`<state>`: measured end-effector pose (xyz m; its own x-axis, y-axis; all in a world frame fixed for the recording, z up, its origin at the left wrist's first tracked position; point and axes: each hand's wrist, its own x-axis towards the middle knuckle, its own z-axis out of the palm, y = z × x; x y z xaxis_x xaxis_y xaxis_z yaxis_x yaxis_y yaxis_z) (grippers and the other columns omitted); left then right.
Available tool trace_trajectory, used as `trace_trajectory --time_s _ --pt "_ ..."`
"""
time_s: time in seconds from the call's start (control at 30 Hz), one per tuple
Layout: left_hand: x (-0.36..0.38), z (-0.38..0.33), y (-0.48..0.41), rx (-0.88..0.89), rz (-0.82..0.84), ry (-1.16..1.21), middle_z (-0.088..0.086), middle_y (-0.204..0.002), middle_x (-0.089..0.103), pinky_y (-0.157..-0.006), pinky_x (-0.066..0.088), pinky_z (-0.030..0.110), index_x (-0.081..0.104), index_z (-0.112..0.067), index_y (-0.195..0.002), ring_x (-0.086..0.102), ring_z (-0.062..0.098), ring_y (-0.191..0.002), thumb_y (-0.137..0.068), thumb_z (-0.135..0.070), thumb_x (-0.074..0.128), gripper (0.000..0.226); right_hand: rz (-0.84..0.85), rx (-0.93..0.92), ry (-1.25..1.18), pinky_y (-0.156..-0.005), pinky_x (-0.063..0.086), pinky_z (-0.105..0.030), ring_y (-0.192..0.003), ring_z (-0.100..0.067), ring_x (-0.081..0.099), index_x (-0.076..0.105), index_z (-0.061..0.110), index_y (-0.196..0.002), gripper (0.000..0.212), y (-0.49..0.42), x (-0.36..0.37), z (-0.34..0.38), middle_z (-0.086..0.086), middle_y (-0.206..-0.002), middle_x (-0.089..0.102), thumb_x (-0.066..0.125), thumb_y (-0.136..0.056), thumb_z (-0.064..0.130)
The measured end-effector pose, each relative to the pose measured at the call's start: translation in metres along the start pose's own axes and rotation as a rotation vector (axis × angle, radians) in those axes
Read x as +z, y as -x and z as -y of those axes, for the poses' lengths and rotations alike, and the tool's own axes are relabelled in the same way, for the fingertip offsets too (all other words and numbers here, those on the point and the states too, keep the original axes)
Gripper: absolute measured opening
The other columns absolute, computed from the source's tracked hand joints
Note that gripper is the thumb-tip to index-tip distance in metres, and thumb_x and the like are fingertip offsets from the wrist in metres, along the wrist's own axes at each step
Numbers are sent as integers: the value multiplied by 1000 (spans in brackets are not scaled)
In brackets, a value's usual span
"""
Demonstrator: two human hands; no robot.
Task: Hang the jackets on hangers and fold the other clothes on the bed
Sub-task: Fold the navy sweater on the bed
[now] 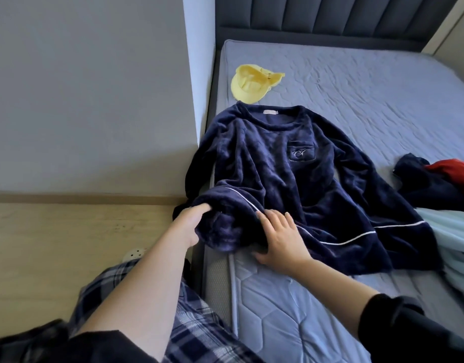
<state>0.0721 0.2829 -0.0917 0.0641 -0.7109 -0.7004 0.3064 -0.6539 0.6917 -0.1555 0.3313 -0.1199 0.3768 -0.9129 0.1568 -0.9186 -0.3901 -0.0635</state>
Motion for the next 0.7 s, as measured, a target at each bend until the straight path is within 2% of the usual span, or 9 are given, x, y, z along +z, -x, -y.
trace_trajectory --time_s 0.03,0.1,0.2,0.27,0.37,0.5,0.57,0.63,0.7 --pt "1 -3 5 2 57 18 10 -82 74 -54 55 30 64 -8 -104 71 23 -68 -90 -13 57 16 43 8 31 -101 41 -56 -122 -34 53 47 8 -137 104 3 8 9 -14 -130 55 73 -52 61" --pt "0 -5 14 10 152 0 8 -79 74 -53 54 29 64 -9 -105 71 21 -66 -88 -9 58 18 95 103 74 -101 39 -58 -126 -34 50 44 9 -141 110 5 19 20 -16 -136 52 75 -50 63" --pt "-4 -3 20 70 215 -57 7 -84 73 -63 55 32 64 -14 -103 71 23 -74 -86 1 55 25 30 236 91 -96 44 -50 -113 -35 57 40 8 -143 90 -4 15 21 -18 -128 56 77 -64 31" --pt "-6 -1 24 236 38 -344 6 -87 70 -69 53 33 62 -17 -94 66 28 -81 -82 6 53 27 64 256 30 -83 44 -40 -98 -33 58 30 7 -147 76 -12 6 16 -13 -113 58 60 -77 10" --pt "-19 2 24 510 -468 -1028 2 -87 61 -65 42 31 56 -18 -93 54 28 -76 -80 -2 47 23 19 230 -163 -73 46 -39 -92 -34 59 35 9 -141 73 -24 -19 7 -12 -102 63 56 -71 2" --pt "-32 -1 15 368 -583 -1232 6 -90 64 -65 41 30 58 -19 -90 55 30 -77 -85 -5 44 20 -260 -140 -201 -65 49 -39 -78 -35 58 62 3 -97 49 -28 -58 -3 -13 -86 61 63 -48 -3" --pt "-35 3 12 226 -456 -1442 7 -96 61 -71 46 32 59 -16 -102 60 31 -88 -86 -8 49 20 0 -301 -118 -66 45 -39 -81 -33 53 61 8 -88 33 -19 -58 -3 -11 -90 56 59 -55 4" --pt "-36 14 12 91 -223 -1616 7 -107 59 -82 51 34 53 -12 -119 60 29 -98 -83 -9 53 37 488 -268 41 -76 47 -39 -96 -32 52 59 13 -100 29 -6 -45 -2 -9 -104 53 58 -71 13" --pt "-35 25 6 118 -66 -1688 10 -129 48 -92 49 37 35 -14 -139 54 29 -112 -81 -5 52 61 705 -188 133 -83 47 -37 -106 -29 51 59 14 -107 30 4 -31 -4 -8 -111 51 58 -78 22"
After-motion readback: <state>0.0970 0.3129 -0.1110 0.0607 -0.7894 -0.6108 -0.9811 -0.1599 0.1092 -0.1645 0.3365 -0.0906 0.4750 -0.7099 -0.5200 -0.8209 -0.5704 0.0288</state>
